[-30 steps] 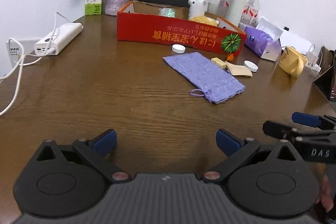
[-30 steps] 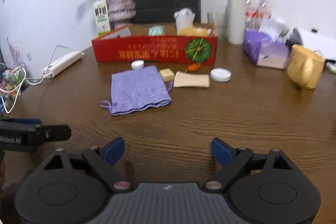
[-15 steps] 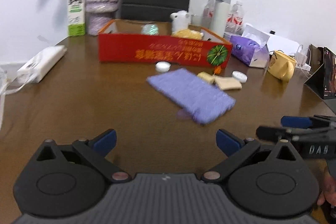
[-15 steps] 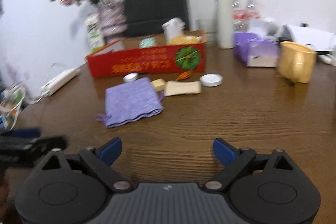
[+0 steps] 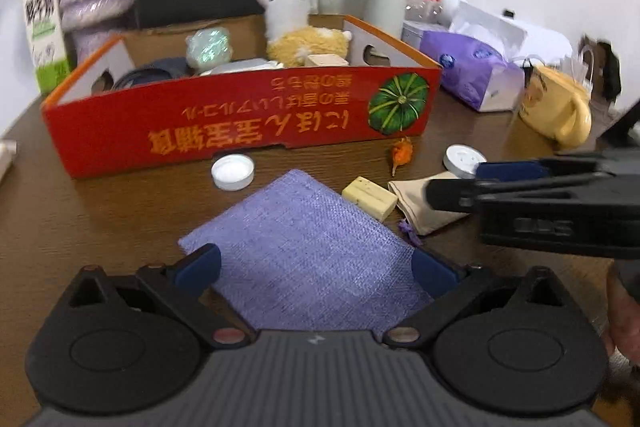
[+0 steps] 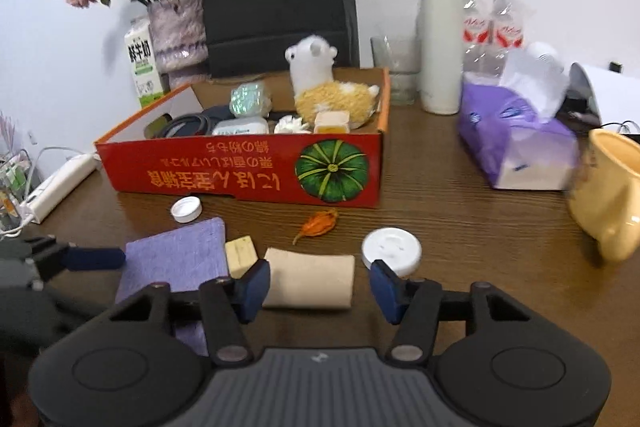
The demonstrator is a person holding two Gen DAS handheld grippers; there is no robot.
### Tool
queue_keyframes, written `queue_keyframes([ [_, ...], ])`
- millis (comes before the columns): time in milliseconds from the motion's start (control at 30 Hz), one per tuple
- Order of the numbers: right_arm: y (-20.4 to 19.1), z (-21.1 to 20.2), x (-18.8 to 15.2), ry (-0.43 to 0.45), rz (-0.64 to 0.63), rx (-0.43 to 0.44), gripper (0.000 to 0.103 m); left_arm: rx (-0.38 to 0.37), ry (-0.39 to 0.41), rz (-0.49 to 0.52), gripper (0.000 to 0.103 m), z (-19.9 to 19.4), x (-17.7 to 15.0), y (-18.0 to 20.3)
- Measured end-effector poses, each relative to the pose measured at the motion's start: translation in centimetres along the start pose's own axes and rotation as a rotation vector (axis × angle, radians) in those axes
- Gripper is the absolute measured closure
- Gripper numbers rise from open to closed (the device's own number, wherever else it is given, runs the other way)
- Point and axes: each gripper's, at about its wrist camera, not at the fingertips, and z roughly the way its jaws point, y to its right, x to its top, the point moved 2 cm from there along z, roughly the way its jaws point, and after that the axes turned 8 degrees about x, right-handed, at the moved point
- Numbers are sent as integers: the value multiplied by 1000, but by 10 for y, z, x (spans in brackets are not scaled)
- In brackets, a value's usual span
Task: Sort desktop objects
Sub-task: 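Grasp the purple cloth with the left tool while the right tool grasps the beige pad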
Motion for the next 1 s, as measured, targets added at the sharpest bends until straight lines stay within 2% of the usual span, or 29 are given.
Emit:
queue_keyframes([
  [67, -4, 11, -5, -24, -24, -27, 63, 5, 10, -7, 0, 1, -1, 1],
  [167, -9, 8, -10, -5, -50, -48, 68, 15, 25, 14, 12, -3, -4, 4],
  [233, -9, 6, -12, 7, -46, -57, 82, 14, 34, 25, 31, -7, -4, 5],
  [267, -10, 4, -13, 9, -43, -51, 86, 17, 38, 21, 38, -10, -5, 5],
  [300, -12, 3, -14, 10, -38, -55, 89, 26, 41, 7, 53, -13, -6, 5],
  [333, -14, 1, -16, 11, -38, -64, 92, 35, 45, -4, 67, -16, -7, 5],
  [367, -17, -3, -20, 15, -40, -68, 92, 43, 46, -16, 75, -19, -9, 5],
  [400, -19, -6, -23, 20, -33, -70, 93, 42, 43, -36, 90, -23, -11, 4],
  [433, -20, -12, -27, 25, -13, -63, 94, 20, 30, -75, 96, -28, -14, 1],
  [567, -31, -53, -51, 71, 46, -34, 94, -66, -22, -181, 97, -63, -38, -8],
  [767, -54, -118, -103, 115, 61, 13, 94, -75, -26, -195, 97, -129, -97, -1],
  [900, -73, -156, -126, 170, 42, 4, 94, -79, 29, -152, 97, -169, -111, 8],
  [1000, -86, -186, -130, 261, 37, -3, 94, -51, 88, -182, 97, -195, -109, -3],
])
